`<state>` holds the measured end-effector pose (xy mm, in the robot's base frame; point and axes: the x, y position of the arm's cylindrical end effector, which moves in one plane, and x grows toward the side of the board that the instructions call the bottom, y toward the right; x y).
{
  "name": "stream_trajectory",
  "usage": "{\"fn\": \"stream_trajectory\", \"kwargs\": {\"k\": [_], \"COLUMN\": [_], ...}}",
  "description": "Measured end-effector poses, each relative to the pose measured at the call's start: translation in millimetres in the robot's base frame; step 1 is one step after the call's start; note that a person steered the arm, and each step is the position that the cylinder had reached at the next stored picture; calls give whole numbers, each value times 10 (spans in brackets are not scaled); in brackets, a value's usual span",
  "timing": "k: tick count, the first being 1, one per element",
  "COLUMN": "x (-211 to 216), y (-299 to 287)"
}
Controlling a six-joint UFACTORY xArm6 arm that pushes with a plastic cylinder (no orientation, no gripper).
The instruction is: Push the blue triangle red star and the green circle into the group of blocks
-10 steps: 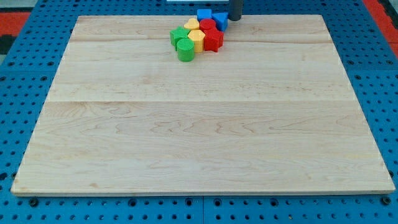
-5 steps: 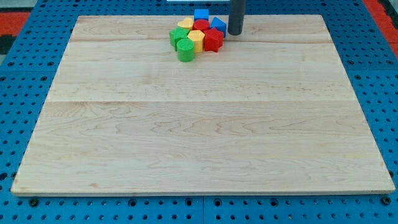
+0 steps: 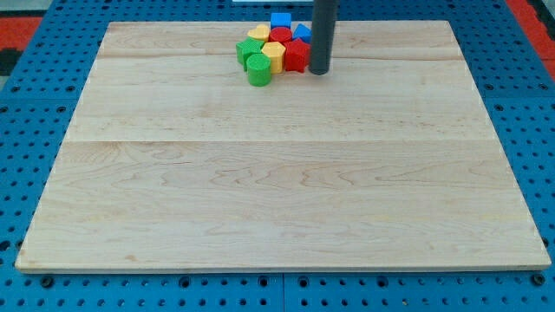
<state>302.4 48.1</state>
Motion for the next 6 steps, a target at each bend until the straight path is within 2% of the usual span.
{"fn": "stream_trajectory", "kwargs": {"k": [1, 3, 4, 5, 6], "x": [48, 683, 630, 566, 304], "y": [-90, -192, -193, -487, -665]}}
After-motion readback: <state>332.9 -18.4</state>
